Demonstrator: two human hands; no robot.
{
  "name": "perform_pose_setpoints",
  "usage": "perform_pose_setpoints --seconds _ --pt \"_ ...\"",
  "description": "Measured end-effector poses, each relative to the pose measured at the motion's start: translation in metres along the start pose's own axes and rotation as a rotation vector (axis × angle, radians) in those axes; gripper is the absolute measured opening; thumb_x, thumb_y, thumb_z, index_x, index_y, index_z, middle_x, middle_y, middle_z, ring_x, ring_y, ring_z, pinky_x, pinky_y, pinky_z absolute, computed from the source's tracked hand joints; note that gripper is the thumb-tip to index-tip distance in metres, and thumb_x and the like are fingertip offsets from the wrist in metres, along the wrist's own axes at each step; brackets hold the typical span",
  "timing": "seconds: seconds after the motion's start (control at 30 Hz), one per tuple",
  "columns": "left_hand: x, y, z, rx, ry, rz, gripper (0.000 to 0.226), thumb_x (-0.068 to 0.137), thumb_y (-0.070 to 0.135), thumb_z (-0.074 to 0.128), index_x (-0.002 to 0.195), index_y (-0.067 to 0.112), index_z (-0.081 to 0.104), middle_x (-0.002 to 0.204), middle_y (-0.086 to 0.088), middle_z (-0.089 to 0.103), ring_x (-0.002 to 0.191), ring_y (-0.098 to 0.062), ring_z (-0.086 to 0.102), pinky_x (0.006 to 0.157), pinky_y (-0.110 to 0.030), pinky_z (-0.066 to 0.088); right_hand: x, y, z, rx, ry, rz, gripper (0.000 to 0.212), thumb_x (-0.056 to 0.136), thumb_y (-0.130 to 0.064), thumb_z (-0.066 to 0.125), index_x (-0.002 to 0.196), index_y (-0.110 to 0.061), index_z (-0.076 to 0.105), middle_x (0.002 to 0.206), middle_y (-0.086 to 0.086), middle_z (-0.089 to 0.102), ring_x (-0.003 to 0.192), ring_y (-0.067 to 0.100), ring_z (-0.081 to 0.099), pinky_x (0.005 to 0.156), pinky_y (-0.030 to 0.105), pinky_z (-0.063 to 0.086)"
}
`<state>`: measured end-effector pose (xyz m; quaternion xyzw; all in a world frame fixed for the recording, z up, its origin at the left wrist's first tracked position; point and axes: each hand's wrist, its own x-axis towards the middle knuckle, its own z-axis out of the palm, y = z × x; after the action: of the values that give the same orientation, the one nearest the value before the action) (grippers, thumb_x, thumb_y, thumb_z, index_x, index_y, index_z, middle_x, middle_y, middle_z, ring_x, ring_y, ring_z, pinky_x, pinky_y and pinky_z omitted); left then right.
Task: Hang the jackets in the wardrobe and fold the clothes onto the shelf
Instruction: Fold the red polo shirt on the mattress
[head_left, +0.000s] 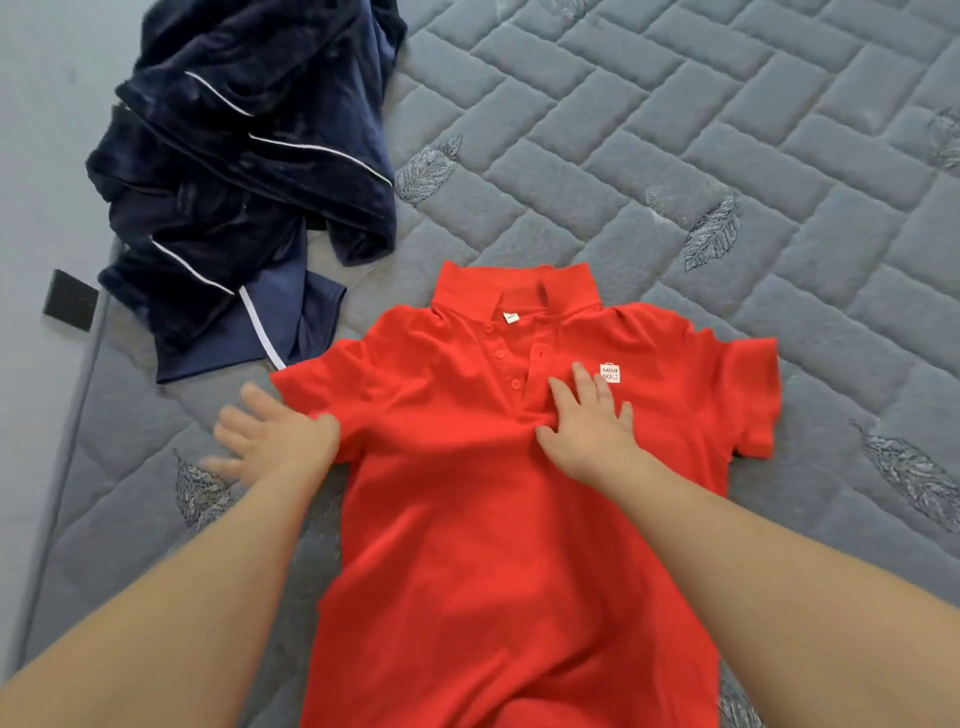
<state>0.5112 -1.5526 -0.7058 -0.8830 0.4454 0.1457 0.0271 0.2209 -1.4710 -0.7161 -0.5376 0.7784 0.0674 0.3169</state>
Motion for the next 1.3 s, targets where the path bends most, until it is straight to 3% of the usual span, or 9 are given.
perform_pose_setpoints --seconds 0.1,0.2,0.3,0.43,0.8,0.93,1.1,1.23,1.3 --pt "-0.014 0.021 0.007 0.074 0.099 0.546 0.077 0.075 0.021 0.063 0.145 0.004 0.035 0.146 -0.023 0.038 0.137 -0.039 0.032 0.116 -0.053 0.017 0.022 -0.013 -0.007 -0.009 0.105 -0.011 0.057 0.096 -0.043 0.044 0.144 -0.013 0.041 0.163 0.008 0.009 0.150 0.027 0.007 0.120 0.051 0.009" --pt "-0.020 0.080 0.007 0.032 0.016 0.771 0.055 0.078 0.013 0.058 0.131 0.001 0.049 0.132 -0.021 0.049 0.117 -0.041 0.048 0.103 -0.049 0.035 0.053 -0.012 -0.027 0.011 0.304 -0.017 0.042 0.096 -0.034 0.048 0.131 -0.010 0.052 0.152 0.013 0.032 0.140 0.030 0.028 0.116 0.046 0.024" --pt "-0.014 0.137 0.012 -0.119 -0.178 0.718 0.041 0.087 0.005 0.049 0.127 -0.002 0.045 0.131 -0.024 0.041 0.114 -0.045 0.050 0.100 -0.049 0.038 0.087 -0.006 -0.042 0.026 0.453 -0.028 0.048 0.093 -0.023 0.052 0.139 -0.011 0.043 0.141 0.015 0.037 0.124 0.037 0.038 0.105 0.044 0.036" --pt "0.006 0.182 0.033 -0.088 -0.278 0.672 0.046 0.097 0.014 0.053 0.134 -0.006 0.034 0.141 -0.025 0.033 0.127 -0.040 0.044 0.104 -0.039 0.033 0.123 -0.006 -0.053 0.169 0.409 -0.004 0.072 0.090 -0.025 0.058 0.151 -0.009 0.022 0.147 0.019 0.025 0.127 0.041 0.032 0.111 0.043 0.024" --pt "0.011 0.211 0.039 0.157 -0.175 0.704 0.028 0.086 0.019 0.052 0.114 0.013 0.058 0.122 -0.015 0.064 0.115 -0.036 0.060 0.084 -0.039 0.046 0.148 -0.022 -0.092 0.097 0.129 0.090 0.033 0.086 -0.022 0.047 0.113 -0.019 0.066 0.122 0.012 0.062 0.124 0.036 0.046 0.101 0.038 0.035" --pt "0.021 0.214 0.007 0.085 -0.314 0.693 0.016 0.078 0.014 0.054 0.091 0.021 0.061 0.104 -0.010 0.070 0.102 -0.032 0.065 0.083 -0.036 0.051 0.144 -0.028 -0.101 0.065 -0.013 0.058 0.049 0.077 -0.022 0.056 0.126 -0.019 0.050 0.129 0.014 0.051 0.131 0.035 0.042 0.101 0.041 0.034" --pt "0.021 0.199 -0.008 0.092 -0.268 0.876 0.037 0.081 0.016 0.058 0.117 0.026 0.059 0.115 -0.005 0.068 0.109 -0.031 0.062 0.090 -0.043 0.052 0.140 -0.022 -0.102 0.124 0.133 0.185 0.089 0.078 -0.025 0.067 0.151 -0.023 0.015 0.153 0.012 0.019 0.140 0.035 0.023 0.112 0.046 0.026" --pt "0.020 0.176 0.003 0.042 -0.310 0.905 0.023 0.088 0.018 0.057 0.110 0.023 0.058 0.106 -0.004 0.069 0.104 -0.031 0.061 0.087 -0.044 0.051 0.143 -0.006 -0.097 0.409 0.044 0.305 0.094 0.073 -0.016 0.079 0.148 -0.015 0.022 0.138 0.019 0.034 0.122 0.038 0.047 0.097 0.041 0.043" --pt "0.019 0.168 0.002 -0.009 -0.378 0.870 0.015 0.087 0.011 0.054 0.089 0.023 0.063 0.088 0.000 0.068 0.096 -0.030 0.064 0.082 -0.041 0.052 0.141 -0.002 -0.096 0.636 0.018 0.276 0.061 0.071 -0.004 0.077 0.124 -0.009 0.047 0.108 0.018 0.057 0.089 0.030 0.059 0.074 0.035 0.049"
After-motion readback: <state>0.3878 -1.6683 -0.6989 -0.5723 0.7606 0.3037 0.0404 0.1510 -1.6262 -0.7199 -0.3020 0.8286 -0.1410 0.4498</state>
